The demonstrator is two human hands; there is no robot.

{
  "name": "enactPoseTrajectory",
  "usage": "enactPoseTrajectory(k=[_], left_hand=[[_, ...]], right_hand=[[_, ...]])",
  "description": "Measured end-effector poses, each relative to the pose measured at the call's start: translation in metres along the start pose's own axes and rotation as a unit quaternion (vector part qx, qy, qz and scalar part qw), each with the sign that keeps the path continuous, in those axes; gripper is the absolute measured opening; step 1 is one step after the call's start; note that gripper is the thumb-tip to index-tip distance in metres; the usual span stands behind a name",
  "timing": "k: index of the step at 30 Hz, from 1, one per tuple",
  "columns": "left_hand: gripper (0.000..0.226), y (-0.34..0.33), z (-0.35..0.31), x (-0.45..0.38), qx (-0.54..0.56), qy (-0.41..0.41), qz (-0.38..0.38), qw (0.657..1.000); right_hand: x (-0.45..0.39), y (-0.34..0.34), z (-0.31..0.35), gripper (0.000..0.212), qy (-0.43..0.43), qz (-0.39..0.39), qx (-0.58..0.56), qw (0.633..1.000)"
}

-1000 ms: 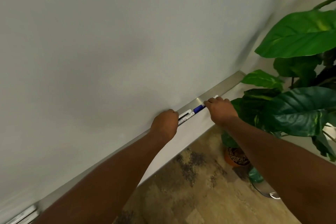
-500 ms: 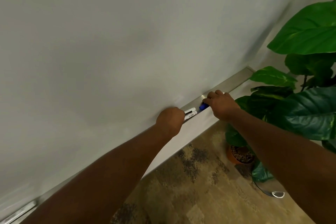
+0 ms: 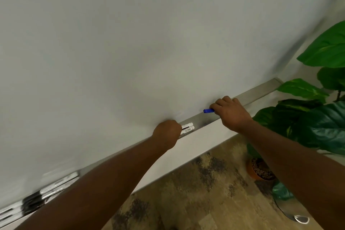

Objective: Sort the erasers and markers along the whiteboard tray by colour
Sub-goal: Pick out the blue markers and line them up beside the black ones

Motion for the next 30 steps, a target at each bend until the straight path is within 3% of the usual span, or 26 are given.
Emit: enactPoseTrajectory(k=[10, 13, 17, 23, 30], left_hand=[[0.034, -0.012, 0.024, 0.037, -0.001, 0.037, -0.011, 0.999], [0.035, -0.014, 0.026, 0.042, -0.028, 0.028, -0.009, 0.999], [0.032, -0.023, 0.037, 0.048, 0.021, 0.049, 0.009, 0.999], [0.028, -0.023, 0.062, 0.073, 0.086, 0.027, -0.038, 0.995], [0.03, -0.032, 0.11, 0.133, 0.135, 0.027, -0.029, 0.99]], right_hand=[[-0.006, 0.017, 0.079, 0.032, 0.064, -0.028, -0.065, 0.995], [-0.003, 0.022, 0.09, 0.029, 0.041, -0.041, -0.134, 0.989], [0.002, 0.017, 0.097, 0.029, -0.009, -0.052, -0.218, 0.974], [0.001, 0.011, 0.122, 0.032, 0.03, 0.036, -0.278, 0.959], [-0.019, 0.01, 0.198, 0.026, 0.128, 0.126, -0.284, 0.942]])
Point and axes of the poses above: each hand's wrist, its own x-axis away from the middle knuckle, its own y-axis out of the back of the hand, z = x × y, the point moved 6 cm from there along -x, towards the middle knuckle, and after that the axes turned 5 degrees about -x, right-handed, at the moved point
